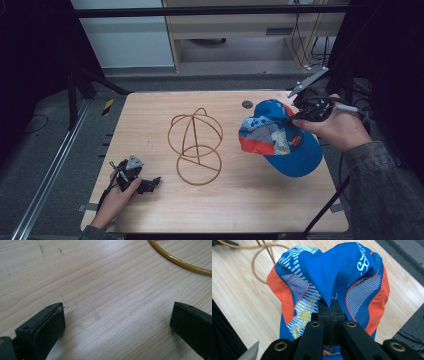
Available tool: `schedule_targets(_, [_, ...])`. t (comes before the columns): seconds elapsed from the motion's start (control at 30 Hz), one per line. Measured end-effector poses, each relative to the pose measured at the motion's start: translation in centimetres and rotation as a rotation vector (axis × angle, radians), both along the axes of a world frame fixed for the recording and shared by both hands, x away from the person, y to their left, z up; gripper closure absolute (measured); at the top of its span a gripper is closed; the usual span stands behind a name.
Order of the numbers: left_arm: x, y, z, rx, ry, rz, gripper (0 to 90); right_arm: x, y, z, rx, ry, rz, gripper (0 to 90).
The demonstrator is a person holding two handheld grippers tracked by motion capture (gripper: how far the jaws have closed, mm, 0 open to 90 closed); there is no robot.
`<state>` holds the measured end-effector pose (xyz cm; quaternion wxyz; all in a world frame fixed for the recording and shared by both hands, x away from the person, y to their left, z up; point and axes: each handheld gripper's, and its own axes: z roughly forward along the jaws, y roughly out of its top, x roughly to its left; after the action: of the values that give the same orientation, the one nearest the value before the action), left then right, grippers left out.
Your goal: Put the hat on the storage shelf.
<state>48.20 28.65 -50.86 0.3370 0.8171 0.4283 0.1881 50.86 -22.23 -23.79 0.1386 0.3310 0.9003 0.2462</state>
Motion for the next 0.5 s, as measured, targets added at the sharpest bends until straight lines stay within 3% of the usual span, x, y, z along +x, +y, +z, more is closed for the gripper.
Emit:
schedule_targets(0.23, [0.0, 0.0, 0.0, 0.001, 0.001, -0.001, 0.0, -0.4, 1.2, 2.0, 0.000, -0.021, 0.033, 90.0])
schedule_targets(0.5, [0.0, 0.0, 0.0, 0.001, 0.001, 0.000, 0.0, -0.6, 2.0, 3.1, 0.004, -0.037, 0.060, 90.0])
